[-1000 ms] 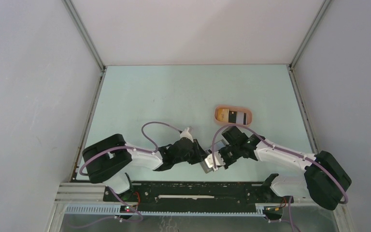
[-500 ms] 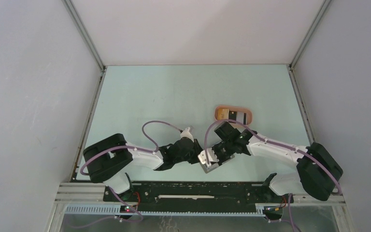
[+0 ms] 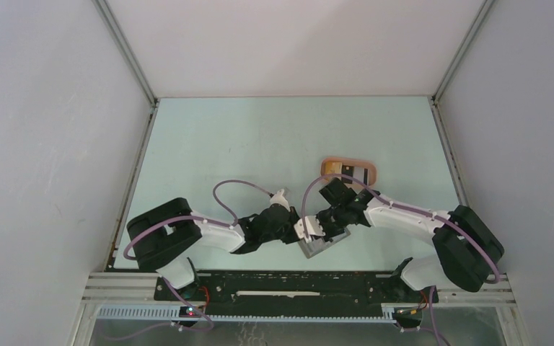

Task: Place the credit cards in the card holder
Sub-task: Insert the credit card into the card holder, then close the card holder at the center of the board.

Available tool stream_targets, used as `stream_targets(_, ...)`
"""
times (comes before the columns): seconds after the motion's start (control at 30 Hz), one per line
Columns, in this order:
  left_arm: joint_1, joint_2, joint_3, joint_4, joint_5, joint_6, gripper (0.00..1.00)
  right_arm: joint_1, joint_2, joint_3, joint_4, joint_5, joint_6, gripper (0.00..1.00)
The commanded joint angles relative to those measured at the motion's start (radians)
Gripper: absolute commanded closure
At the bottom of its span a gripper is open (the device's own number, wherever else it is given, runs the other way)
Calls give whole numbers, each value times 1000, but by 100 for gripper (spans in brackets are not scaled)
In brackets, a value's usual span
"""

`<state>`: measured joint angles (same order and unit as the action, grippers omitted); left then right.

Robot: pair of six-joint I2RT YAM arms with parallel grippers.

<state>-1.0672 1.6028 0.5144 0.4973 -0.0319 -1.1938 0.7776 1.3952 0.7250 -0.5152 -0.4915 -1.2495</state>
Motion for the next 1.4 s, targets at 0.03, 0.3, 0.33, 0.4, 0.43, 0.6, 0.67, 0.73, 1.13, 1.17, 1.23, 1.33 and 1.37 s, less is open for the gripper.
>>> stream_targets(0.03,9,37,-32,-103,1,57,86,-62,13,10,2,98,18,96)
stream_targets(0.3,12,36,-45,-90,3,54,87,-107,-13,2,8,102,29,96)
stream_targets(0.33,12,36,-46,-90,3,53,86,-113,-23,3,5,86,33,96)
stream_targets(0.4,12,33,-46,-90,3,54,87,-118,-45,4,-4,51,43,94)
stream_targets(0.43,11,34,-45,-89,4,55,87,-117,-53,8,-17,29,46,92)
stream_targets(0.6,12,34,-42,-87,10,61,87,-107,-46,51,-75,-62,76,90)
stream_targets(0.67,12,29,-43,-86,9,61,87,-127,-49,73,-87,-90,107,89)
stream_targets(0.73,13,21,-46,-79,6,67,87,-162,-59,96,-105,-117,138,86)
stream_targets(1.13,26,-151,40,-107,-53,265,77,-425,-107,208,-320,-244,419,53)
stream_targets(1.17,26,-177,42,-112,-71,286,77,-438,-106,216,-328,-245,438,52)
stream_targets(1.23,26,-233,40,-116,-104,336,77,-461,-108,221,-337,-255,461,51)
stream_targets(1.33,26,-333,24,-133,-170,421,77,-484,-101,223,-338,-269,497,48)
stream_targets(1.37,26,-370,12,-137,-193,445,77,-492,-93,225,-336,-271,510,48)
